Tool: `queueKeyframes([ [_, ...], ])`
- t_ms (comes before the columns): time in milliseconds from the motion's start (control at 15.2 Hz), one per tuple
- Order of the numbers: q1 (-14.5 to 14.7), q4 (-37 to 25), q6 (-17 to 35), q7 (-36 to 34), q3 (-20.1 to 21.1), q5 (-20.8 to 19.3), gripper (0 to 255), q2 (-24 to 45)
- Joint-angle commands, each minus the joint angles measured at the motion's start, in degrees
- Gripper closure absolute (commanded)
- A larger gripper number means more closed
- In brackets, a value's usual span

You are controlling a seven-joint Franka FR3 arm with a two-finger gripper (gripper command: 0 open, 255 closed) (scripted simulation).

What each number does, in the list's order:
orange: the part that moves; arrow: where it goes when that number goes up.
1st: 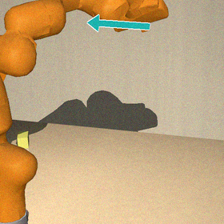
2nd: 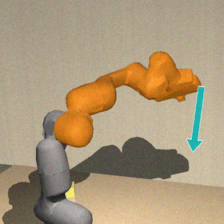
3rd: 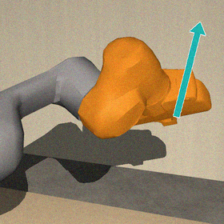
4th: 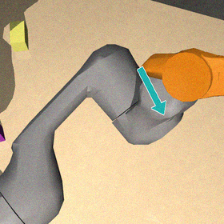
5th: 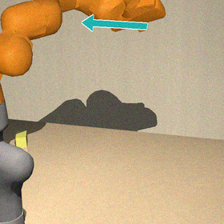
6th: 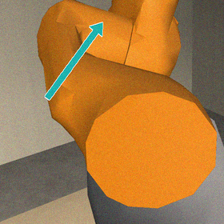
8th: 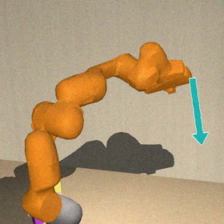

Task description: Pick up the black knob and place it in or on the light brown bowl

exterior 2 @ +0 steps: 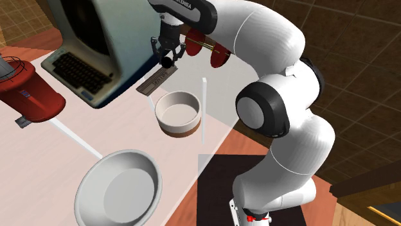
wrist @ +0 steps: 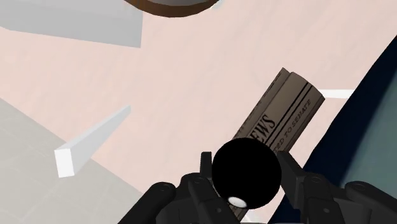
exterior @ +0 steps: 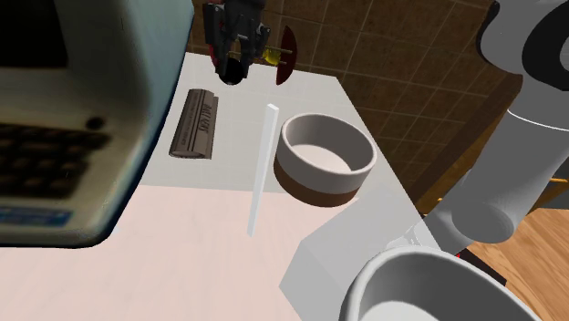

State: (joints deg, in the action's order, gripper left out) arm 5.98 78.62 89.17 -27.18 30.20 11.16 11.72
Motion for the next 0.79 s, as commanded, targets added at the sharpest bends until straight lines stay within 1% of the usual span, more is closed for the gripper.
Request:
queueKeyframes([
  [0,0.3,-2.5,-1.7,-0.6,0.1,-0.4,255,0.7],
  [660,2.5,-16.2,-10.7,-4.0,0.5,-2.7,255,5.5],
  [726,1.2,-11.6,-9.4,-3.3,0.6,-0.9,255,1.9],
])
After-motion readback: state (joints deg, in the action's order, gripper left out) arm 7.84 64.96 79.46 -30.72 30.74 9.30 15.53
